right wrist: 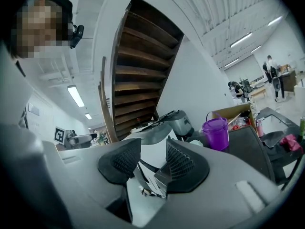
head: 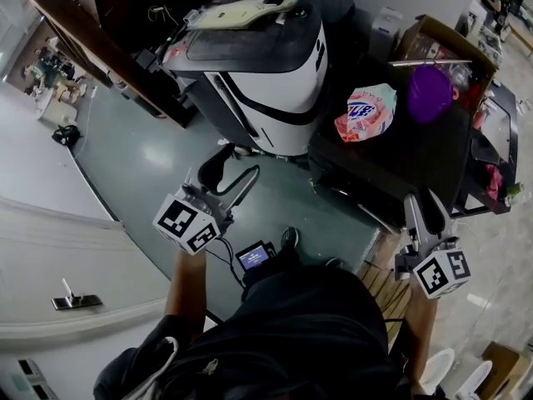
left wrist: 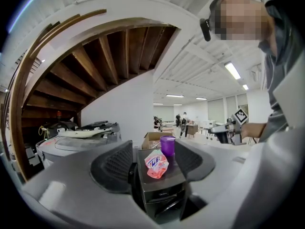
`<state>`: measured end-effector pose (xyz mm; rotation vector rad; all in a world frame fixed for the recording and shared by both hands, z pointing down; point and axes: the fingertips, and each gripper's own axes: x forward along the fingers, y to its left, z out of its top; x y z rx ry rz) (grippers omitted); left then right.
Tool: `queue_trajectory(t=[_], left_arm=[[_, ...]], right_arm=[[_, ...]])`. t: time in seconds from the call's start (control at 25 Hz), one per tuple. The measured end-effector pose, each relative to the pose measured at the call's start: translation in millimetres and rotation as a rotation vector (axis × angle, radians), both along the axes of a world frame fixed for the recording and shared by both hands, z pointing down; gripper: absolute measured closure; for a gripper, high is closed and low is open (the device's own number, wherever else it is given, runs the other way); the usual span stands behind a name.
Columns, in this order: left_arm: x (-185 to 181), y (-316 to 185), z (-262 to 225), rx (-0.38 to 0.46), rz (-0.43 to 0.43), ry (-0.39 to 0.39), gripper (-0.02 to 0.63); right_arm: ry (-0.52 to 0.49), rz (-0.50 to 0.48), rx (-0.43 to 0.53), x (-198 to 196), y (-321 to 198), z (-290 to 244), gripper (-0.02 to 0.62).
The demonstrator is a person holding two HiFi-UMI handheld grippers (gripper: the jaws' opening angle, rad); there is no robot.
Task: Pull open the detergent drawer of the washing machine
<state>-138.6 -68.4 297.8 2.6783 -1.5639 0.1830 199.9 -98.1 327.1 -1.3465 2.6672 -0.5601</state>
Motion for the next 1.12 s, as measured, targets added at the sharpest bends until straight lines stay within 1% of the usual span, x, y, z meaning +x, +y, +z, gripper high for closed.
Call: queue_trajectory(t=[0.2, 0.32, 0.44, 0.52, 0.64, 0.76, 0.84, 0.92, 1.12], left_arm=[[-17, -37, 4, -0.009, 0.064, -0.01, 0.307], [-29, -56, 4, -0.014, 0.104, -0.018, 0.308], [-43, -69, 9, -0.025, 0.136, -0.04, 0.308], [-50, -76, 10, -0.041, 0.145, -0.052, 0.307], [-61, -84, 14, -0.064, 0.157, -0.069, 0.307], [-71, -88, 21, -0.089, 0.171, -0.093, 0.307], [-78, -89, 28, -0.109, 0.18, -0.109, 0.307], [-83, -89, 37, -0.13, 0.186, -0.122, 0.308], [-94, -90, 59, -0.175, 0.193, -0.145, 0.307]], right_arm=[[-0.062, 0.033, -0.067, -27, -15, 34, 0.448], [-0.092, 0.068, -0.112, -43, -23, 66, 0.435], [-0.119, 0.091, -0.164, -60, -32, 111, 0.423], [-0.126, 0.104, -0.192, -71, -35, 145, 0.387], [-0.139, 0.104, -0.241, -88, -37, 198, 0.38], [-0.22, 0.116, -0.318, -103, -38, 247, 0.351], [-0.3, 0.142, -0.374, -109, -39, 278, 0.35], [-0.355, 0.168, -0.417, -114, -41, 307, 0.348], [-0.421, 0.213, -0.486, -128, -58, 370, 0.347]])
